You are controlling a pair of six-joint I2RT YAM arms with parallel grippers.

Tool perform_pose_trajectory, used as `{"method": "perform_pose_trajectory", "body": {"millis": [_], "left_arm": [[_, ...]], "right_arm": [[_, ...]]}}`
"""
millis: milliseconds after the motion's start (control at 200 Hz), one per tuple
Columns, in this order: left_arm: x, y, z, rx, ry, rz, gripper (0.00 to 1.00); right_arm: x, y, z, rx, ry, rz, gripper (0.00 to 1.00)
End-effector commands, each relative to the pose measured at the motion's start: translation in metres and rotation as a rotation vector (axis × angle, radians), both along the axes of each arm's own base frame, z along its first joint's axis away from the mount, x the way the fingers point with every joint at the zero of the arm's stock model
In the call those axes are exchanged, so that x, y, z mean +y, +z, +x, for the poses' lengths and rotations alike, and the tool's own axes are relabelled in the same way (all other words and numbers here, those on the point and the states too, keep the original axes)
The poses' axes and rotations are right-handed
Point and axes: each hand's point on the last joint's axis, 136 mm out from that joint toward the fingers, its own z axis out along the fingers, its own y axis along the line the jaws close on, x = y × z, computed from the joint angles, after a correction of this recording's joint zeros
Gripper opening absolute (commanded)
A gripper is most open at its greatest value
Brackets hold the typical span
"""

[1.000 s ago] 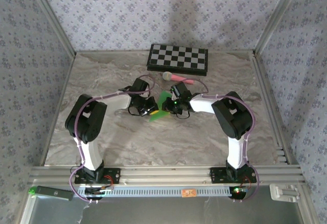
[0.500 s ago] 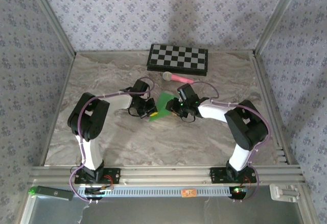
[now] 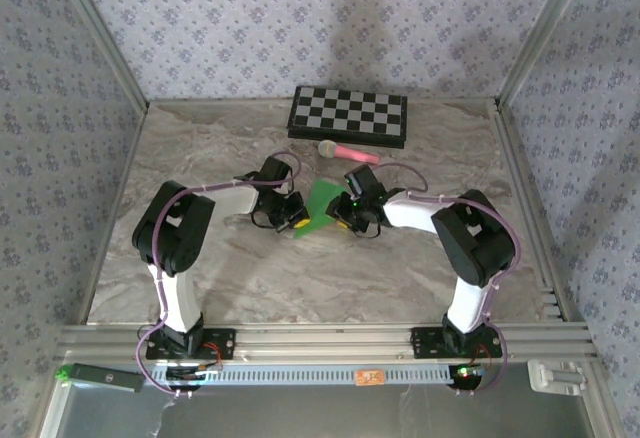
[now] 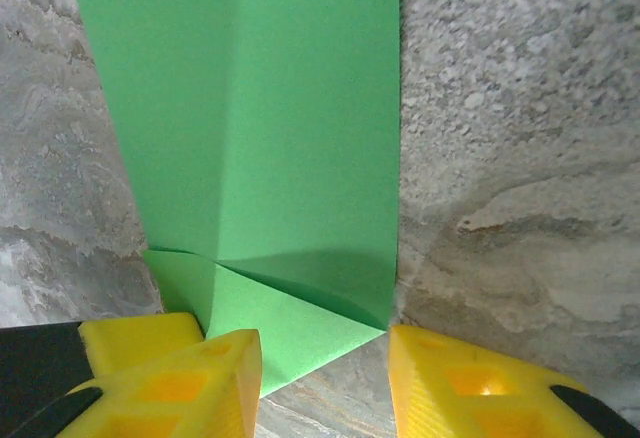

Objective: Fold a paper plane with a square sheet of paper (pick it up from the middle)
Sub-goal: Fold the wing for the fifth time at the center of the table.

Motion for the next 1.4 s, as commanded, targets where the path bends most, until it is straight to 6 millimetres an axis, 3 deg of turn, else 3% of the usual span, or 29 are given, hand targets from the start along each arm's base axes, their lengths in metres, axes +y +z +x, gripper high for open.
{"method": "perform_pose_trajectory", "body": {"millis": [0, 205, 700, 1054, 1254, 1394], "left_arm": [[0.01, -0.014, -0.017, 0.071, 0.01, 0.036, 0.06], [0.01, -0.016, -0.017, 0.073, 0.008, 0.037, 0.06], [0.013, -0.019, -0.018, 0.08, 0.012, 0.044, 0.06], [0.015, -0.015, -0.016, 0.07, 0.015, 0.042, 0.06], [0.016, -0.002, -0.009, 0.024, 0.008, 0.04, 0.08], [0.017, 0.02, 0.003, -0.075, -0.001, 0.041, 0.13]], "right_arm": [[-0.001, -0.004, 0.003, 0.024, -0.021, -0.023, 0.39], [0.005, -0.007, 0.006, 0.032, -0.019, 0.0, 0.37], [0.025, 0.018, 0.016, -0.062, 0.003, 0.197, 0.32], [0.019, 0.007, 0.016, -0.053, 0.01, 0.188, 0.24], [0.014, 0.007, 0.017, -0.057, 0.003, 0.179, 0.11], [0.008, 0.012, 0.018, -0.076, -0.005, 0.152, 0.05]]}}
